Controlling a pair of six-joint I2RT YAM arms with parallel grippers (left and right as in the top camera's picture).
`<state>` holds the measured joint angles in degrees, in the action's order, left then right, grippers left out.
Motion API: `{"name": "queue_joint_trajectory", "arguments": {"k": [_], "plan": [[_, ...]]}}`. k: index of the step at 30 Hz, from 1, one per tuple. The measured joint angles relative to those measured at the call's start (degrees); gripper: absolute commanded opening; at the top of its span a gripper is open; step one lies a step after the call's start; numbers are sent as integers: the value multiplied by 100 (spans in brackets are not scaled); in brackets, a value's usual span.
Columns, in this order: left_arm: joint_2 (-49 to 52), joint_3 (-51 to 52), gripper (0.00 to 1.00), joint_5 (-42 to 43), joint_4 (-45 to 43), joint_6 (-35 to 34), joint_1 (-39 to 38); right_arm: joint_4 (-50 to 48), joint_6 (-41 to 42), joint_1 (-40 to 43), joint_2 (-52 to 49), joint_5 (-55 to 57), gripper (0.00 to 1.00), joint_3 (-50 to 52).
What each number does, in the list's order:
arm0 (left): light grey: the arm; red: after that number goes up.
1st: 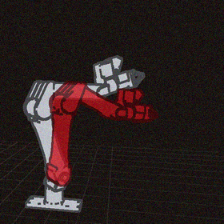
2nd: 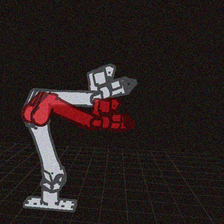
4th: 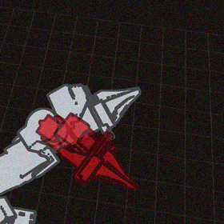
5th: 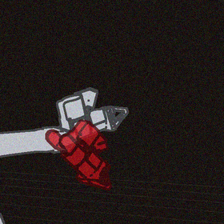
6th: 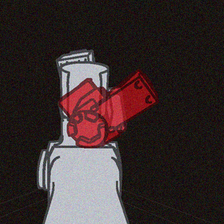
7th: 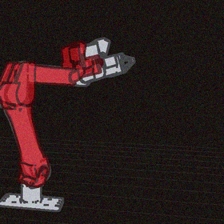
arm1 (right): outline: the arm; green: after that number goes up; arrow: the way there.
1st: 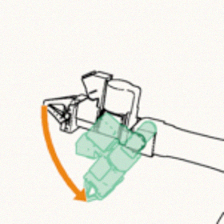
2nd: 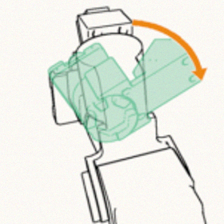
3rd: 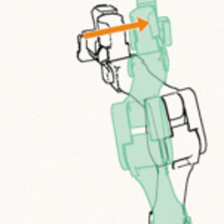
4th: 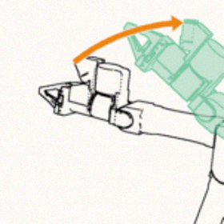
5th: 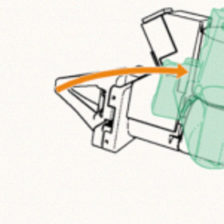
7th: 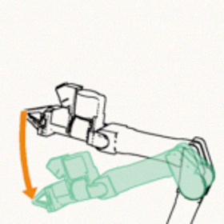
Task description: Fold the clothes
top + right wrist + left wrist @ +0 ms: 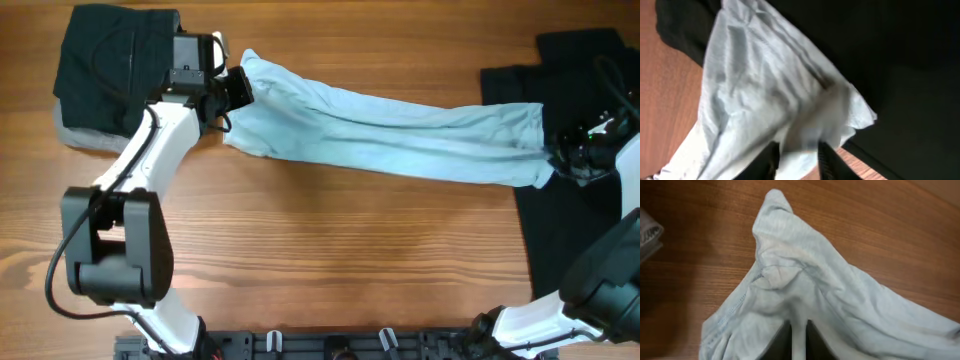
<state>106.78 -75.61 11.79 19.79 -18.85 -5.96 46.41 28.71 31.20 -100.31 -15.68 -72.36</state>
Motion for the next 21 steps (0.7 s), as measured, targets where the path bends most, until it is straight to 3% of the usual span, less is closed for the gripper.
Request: {"name": "queue_joint_trajectory", "arguments": {"k": [2,5,13,17,21], "plan": [[87,0,70,-7,-109,-35,0,-68,-13,-57,0,-4,64,0],[122,0,72,-20,-81,-101,24,-72,-70,-68,0,107,64,-2],[125,-31,71,-109,1685,216,444,-9,-350,-68,0,225,64,-2],[125,61,69,-219,1576,466,463,-15,-461,-68,0,203,64,-2],[151,321,61,-118,1187,529,463,-17,-503,-68,0,173,64,-2]]}}
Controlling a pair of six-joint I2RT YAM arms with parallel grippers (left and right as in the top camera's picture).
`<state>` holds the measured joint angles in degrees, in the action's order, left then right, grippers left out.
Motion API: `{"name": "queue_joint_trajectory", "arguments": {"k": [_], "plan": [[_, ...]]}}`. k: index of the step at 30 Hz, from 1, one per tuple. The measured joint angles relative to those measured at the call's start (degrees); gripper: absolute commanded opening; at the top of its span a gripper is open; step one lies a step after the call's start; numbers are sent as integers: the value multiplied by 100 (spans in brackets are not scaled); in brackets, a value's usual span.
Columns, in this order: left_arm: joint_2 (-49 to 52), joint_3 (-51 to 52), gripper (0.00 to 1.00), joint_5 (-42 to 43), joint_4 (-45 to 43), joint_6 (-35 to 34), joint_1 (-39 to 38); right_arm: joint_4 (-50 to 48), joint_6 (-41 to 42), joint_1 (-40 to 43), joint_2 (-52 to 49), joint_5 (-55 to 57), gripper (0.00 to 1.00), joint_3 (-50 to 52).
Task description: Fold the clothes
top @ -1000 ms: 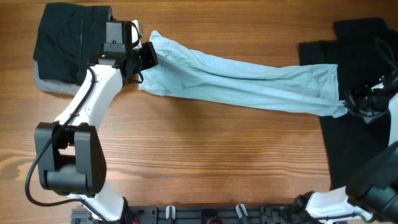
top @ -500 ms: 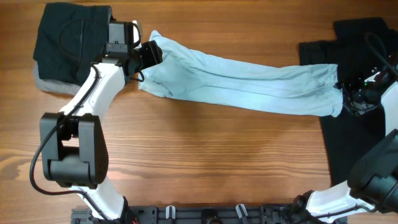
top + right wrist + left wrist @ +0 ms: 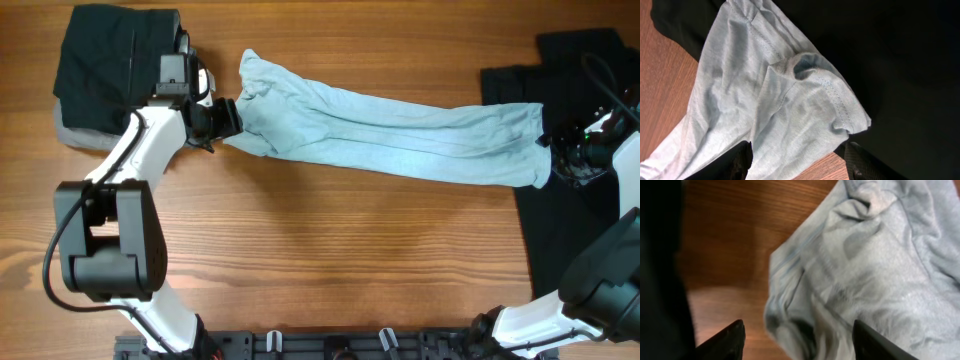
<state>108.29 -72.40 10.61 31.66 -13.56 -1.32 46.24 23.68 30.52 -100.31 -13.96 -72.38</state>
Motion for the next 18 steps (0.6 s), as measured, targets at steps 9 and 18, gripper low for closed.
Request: {"name": "queue_joint_trajectory", "arguments": {"k": [9,18], "plan": [[671,68,4,551,-417,87,0,20,0,0,0,-17,62,2],[640,-85,4,374,1475,-140,4,588,-376,0,15,11,52,-7]]}}
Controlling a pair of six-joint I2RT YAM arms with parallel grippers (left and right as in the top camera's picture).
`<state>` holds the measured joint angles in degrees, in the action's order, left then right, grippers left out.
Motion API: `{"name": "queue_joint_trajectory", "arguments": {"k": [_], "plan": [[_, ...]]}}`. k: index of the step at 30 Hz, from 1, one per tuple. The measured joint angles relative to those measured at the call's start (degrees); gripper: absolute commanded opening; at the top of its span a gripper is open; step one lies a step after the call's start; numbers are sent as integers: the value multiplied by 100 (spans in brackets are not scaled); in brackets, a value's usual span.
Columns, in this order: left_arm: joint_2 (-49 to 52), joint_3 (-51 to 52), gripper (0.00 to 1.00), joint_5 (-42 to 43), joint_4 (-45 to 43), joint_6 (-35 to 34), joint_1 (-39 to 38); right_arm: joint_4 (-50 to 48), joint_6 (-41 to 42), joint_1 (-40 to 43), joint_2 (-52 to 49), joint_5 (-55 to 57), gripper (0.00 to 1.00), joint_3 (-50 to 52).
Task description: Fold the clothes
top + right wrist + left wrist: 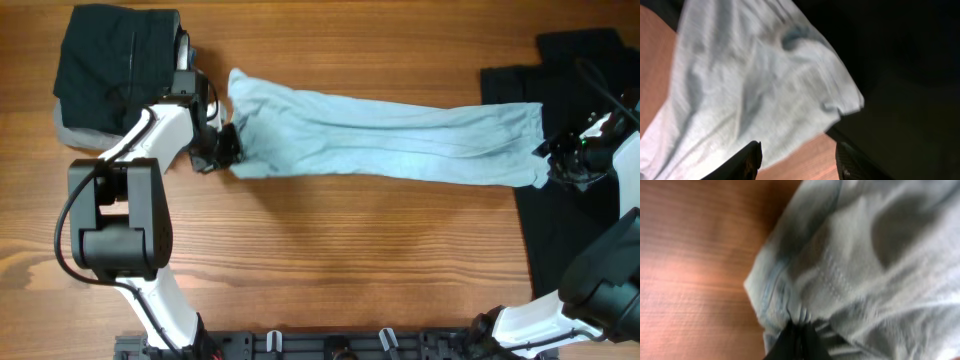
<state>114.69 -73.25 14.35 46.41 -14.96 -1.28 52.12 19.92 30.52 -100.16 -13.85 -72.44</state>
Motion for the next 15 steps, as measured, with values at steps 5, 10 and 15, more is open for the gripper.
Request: {"name": "queue_joint_trajectory", "arguments": {"k": [5,10,15], "plan": [[-20,68,4,-765,1646,-271,210,511,-79,0,669,85,57,-101],[-17,155,31,-1075,2315,-378,691,551,-105,0,1405,85,64,-188],[-90,37,57,-1088,2520,-212,767,214,-227,0,1462,-149,65,-188]]}}
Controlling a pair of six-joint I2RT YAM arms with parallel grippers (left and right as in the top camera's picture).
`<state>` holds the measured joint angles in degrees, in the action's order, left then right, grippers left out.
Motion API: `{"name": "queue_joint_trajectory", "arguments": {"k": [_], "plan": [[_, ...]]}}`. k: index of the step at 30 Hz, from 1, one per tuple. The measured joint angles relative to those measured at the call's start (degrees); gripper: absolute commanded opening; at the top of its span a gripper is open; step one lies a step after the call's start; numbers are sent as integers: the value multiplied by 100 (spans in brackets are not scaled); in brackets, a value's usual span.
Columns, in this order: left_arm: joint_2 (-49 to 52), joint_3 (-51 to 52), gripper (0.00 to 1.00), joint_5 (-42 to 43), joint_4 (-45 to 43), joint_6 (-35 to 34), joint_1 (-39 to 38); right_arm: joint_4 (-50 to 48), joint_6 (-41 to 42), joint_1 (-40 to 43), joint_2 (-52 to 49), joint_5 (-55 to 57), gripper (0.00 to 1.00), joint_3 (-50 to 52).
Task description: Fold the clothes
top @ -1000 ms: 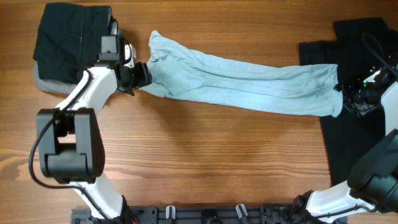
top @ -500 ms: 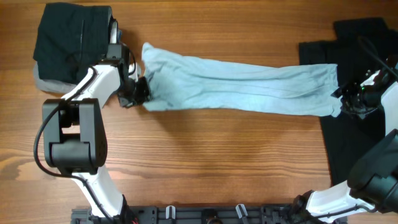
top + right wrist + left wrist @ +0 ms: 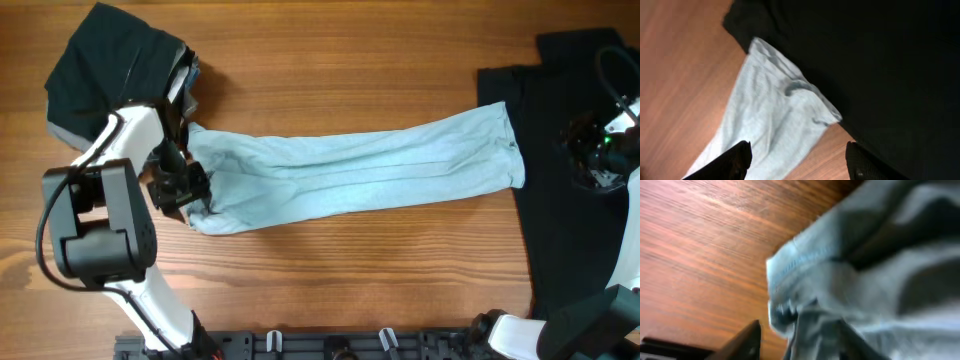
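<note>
A light blue garment (image 3: 350, 165) lies stretched out across the table, bunched lengthwise. My left gripper (image 3: 190, 195) is at its front left corner. In the left wrist view the gripper (image 3: 799, 341) stands open, with the hemmed corner of the blue cloth (image 3: 805, 280) lying between and ahead of its fingers. My right gripper (image 3: 592, 150) hovers over the black garment (image 3: 570, 230), to the right of the blue one. This gripper (image 3: 800, 162) is open and holds nothing. The blue garment's right end (image 3: 785, 107) lies ahead of it.
A folded black piece (image 3: 110, 65) lies on a grey one at the far left corner, just behind my left arm. The black garment at the right spreads from the far edge down to the front edge. Bare wooden table (image 3: 350, 270) runs along the front.
My left gripper was shut on the garment's left hem; now it is open and nearer the front edge. The garment's left end has come forward with it. The right gripper is farther from the cloth.
Both grippers were shut on the ends of the blue garment, holding it stretched. Then both were open beside it. The left one then shut on the front left hem while the right stayed open. Now the left end lies nearer the front and both are open.
</note>
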<state>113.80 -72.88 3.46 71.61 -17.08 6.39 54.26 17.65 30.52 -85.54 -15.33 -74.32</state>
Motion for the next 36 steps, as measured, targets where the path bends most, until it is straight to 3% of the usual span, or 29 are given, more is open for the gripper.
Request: {"name": "queue_joint_trajectory", "arguments": {"k": [1,3,4,11,18,21,31,36], "plan": [[-129,-116,48,2,57,52,0,-52,-2,0,0,-59,65,0],[-356,-240,12,2,50,44,0,-149,-101,0,0,-269,65,0],[-494,-295,4,7,2,72,4,-254,-170,0,0,-389,65,0],[-1163,-549,4,234,-245,133,11,-299,-286,0,0,-651,65,0],[-1764,-647,4,-15,-2647,133,11,-304,-286,0,0,-675,65,0],[-1740,-669,4,-210,-3268,201,15,-234,-284,-2,0,-675,64,0],[223,-695,7,-299,-4240,363,79,15,-302,0,0,-647,64,0],[704,-695,10,-186,-5294,387,315,13,-389,0,0,-409,64,0]]}}
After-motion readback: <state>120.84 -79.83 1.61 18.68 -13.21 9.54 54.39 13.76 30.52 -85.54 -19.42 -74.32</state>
